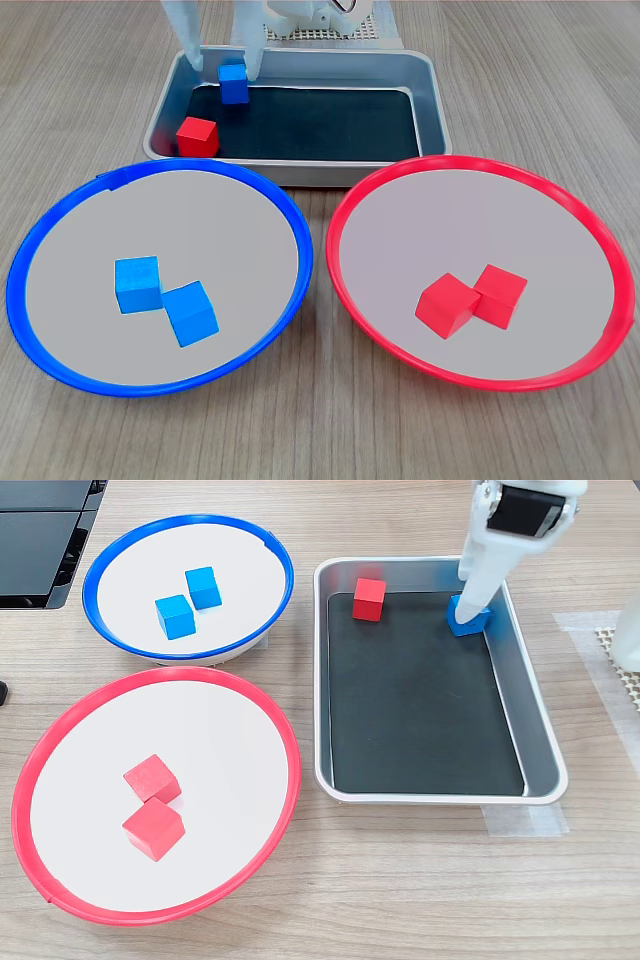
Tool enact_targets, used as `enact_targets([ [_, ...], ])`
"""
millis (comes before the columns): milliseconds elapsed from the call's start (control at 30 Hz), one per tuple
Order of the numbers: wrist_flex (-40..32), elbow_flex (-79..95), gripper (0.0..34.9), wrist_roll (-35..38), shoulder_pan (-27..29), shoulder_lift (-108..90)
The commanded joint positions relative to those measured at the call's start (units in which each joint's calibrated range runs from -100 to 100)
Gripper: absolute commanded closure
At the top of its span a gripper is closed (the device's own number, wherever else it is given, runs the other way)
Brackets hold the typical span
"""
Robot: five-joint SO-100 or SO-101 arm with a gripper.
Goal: Move six blocks from tray to matching dishes
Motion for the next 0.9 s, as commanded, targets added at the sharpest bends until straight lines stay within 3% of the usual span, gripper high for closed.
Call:
enact_targets([
  [0,-1.4,0.9,17.6,0.4,-0.7,0.3],
  [300,-6.5,5.3,19.7,1.0,-1.2,0.3],
  [333,-6.9,5.7,20.7,1.0,-1.4,0.3],
  [367,-7.2,6.1,24.0,1.0,-1.8,0.3],
  [433,-7.5,6.2,34.6,0.7,-2.6,0.3],
  [533,-5.1,2.5,34.8,-2.2,-4.9,0.9],
  [600,0.3,-5.6,34.8,-8.6,-9.2,3.0],
  [733,12.1,-33.9,34.8,-29.0,-19.6,15.3],
  [867,15.5,-66.2,34.8,-46.2,-22.2,34.0],
])
